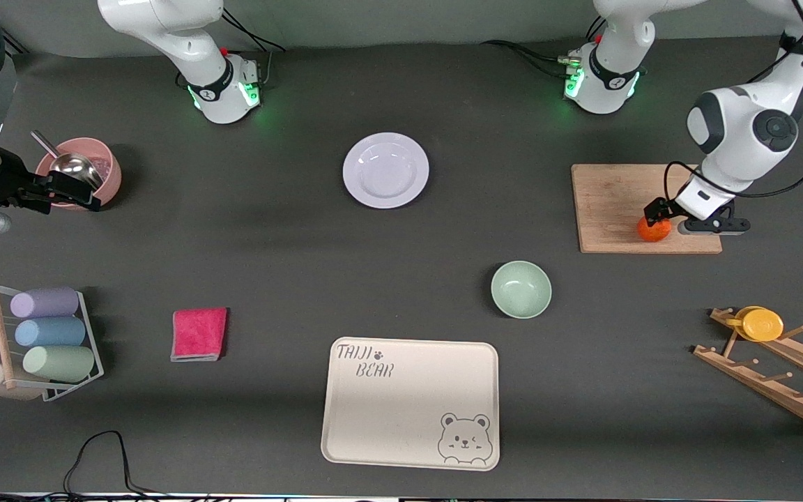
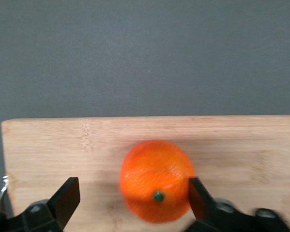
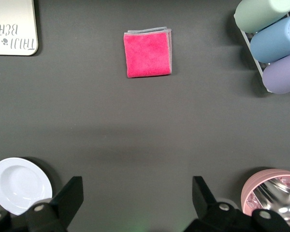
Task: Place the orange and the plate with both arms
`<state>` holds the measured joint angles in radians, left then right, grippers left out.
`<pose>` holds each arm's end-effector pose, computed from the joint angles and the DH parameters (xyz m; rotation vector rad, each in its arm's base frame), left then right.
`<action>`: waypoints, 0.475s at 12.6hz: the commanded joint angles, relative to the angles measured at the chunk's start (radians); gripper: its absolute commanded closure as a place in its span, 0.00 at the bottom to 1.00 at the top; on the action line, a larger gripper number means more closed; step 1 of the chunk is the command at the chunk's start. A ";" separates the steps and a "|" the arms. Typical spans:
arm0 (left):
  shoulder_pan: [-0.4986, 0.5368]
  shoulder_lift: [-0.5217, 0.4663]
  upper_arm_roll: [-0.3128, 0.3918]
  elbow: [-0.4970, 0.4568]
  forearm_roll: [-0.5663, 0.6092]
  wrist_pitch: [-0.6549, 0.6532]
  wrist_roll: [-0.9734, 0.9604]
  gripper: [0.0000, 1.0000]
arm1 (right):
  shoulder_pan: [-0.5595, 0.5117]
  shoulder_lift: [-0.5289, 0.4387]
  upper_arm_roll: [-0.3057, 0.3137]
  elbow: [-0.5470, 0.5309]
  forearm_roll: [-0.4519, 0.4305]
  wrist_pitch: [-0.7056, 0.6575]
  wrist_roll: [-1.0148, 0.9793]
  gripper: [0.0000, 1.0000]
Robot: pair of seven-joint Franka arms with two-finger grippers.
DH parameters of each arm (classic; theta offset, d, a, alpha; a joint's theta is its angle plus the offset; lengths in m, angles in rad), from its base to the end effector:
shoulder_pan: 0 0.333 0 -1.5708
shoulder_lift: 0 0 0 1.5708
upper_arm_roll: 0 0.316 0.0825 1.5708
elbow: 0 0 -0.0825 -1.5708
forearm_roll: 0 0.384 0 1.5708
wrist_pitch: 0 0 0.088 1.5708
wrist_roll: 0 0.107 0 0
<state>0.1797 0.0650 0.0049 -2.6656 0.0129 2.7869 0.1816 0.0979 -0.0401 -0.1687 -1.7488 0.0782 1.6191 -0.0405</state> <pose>0.4186 0.0776 0.2220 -3.1251 0.0140 -0.0851 0.5388 -0.0317 0.5666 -3.0488 0.0567 0.1302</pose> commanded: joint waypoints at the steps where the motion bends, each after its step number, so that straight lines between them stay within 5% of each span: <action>1: 0.024 0.015 -0.006 -0.022 0.007 0.039 0.016 0.00 | 0.003 0.072 0.001 0.090 -0.005 -0.033 0.024 0.00; 6: 0.021 0.001 -0.008 -0.014 -0.001 0.000 0.006 0.00 | 0.026 0.259 0.012 0.305 0.015 -0.085 0.030 0.00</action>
<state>0.1897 0.0935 0.0045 -2.6693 0.0126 2.8130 0.1816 0.1095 0.1154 -0.1568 -1.5742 0.0827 1.5859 -0.0402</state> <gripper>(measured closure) 0.000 0.000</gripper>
